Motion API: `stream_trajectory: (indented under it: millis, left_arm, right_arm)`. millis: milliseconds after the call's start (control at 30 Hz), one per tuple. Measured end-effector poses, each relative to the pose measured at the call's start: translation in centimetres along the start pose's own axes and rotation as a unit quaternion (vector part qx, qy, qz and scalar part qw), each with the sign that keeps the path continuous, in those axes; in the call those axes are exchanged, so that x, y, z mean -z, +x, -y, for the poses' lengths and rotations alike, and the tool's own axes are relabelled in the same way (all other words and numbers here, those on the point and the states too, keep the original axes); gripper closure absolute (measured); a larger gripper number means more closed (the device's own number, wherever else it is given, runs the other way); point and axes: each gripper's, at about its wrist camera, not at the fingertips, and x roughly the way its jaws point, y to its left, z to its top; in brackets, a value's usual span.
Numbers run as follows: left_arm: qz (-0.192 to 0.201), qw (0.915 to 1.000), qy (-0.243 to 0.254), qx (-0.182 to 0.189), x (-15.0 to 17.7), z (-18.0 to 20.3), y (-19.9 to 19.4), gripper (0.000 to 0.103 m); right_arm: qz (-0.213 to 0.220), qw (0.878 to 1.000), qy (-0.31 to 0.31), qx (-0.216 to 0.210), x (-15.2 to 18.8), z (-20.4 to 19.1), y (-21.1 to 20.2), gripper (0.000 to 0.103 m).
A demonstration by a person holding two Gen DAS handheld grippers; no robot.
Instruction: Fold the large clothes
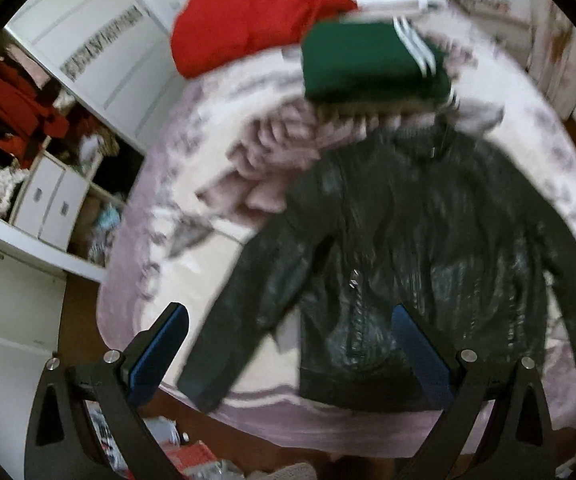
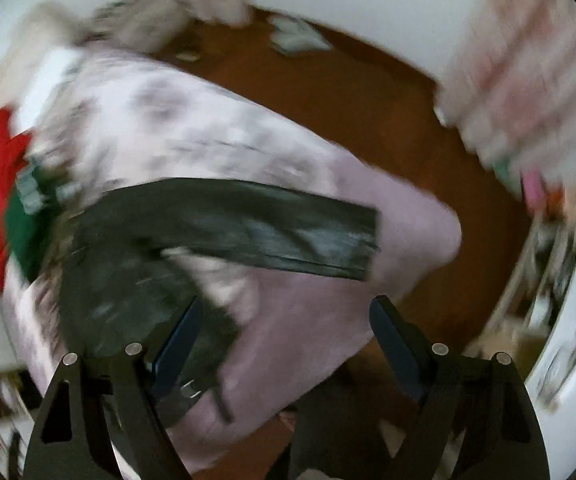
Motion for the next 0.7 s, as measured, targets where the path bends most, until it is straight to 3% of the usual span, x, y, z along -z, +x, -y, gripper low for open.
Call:
stream_trajectory:
  millis: [167,233,300,333,433,467,500,533,700]
  left_arm:
    - [-0.070,0.9967,0.032,-0.026,1.1,6.9,8.4,0.000]
    - [-0.089,0.9950,0.037,-0.026,1.8,9.0,10.4,0.000]
    - [-0.100,0.9938,0.040,-0.027,1.9,10.8,11.8,0.000]
    - [-0.103,0.9936,0.039,-0.027,1.9,11.6,12.3,0.000]
    - [-0.100,0.9938,0.046,-0.018,1.4,13.7,13.3,0.000]
    - [-0.094,0.9941,0.051,-0.013,1.2,14.4,13.5,0.000]
    - [-0.090,0.9942,0.057,-0.009,0.9,15.1,13.6,0.000]
    - [-0.084,0.9942,0.067,-0.003,0.7,16.0,13.8,0.000]
    - [-0.056,0.9924,0.103,0.038,-0.9,20.5,14.7,0.000]
  right_arm:
    - [-0.078,0.985,0.143,-0.054,-2.5,8.9,13.9,0.016]
    - [-0.094,0.971,0.196,-0.098,-2.1,10.8,17.8,0.016]
    - [-0.105,0.948,0.257,-0.154,-1.6,11.7,21.0,0.016]
    - [-0.103,0.935,0.285,-0.185,-1.5,11.9,22.1,0.016]
    - [-0.057,0.926,0.320,-0.192,-1.3,11.5,21.9,0.021]
    - [-0.041,0.926,0.327,-0.185,-1.4,11.2,21.4,0.035]
    - [-0.026,0.926,0.329,-0.183,-1.5,11.2,20.9,0.066]
    - [-0.014,0.926,0.327,-0.187,-1.7,11.0,20.3,0.076]
    - [0.055,0.937,0.291,-0.183,-5.6,10.1,15.8,0.094]
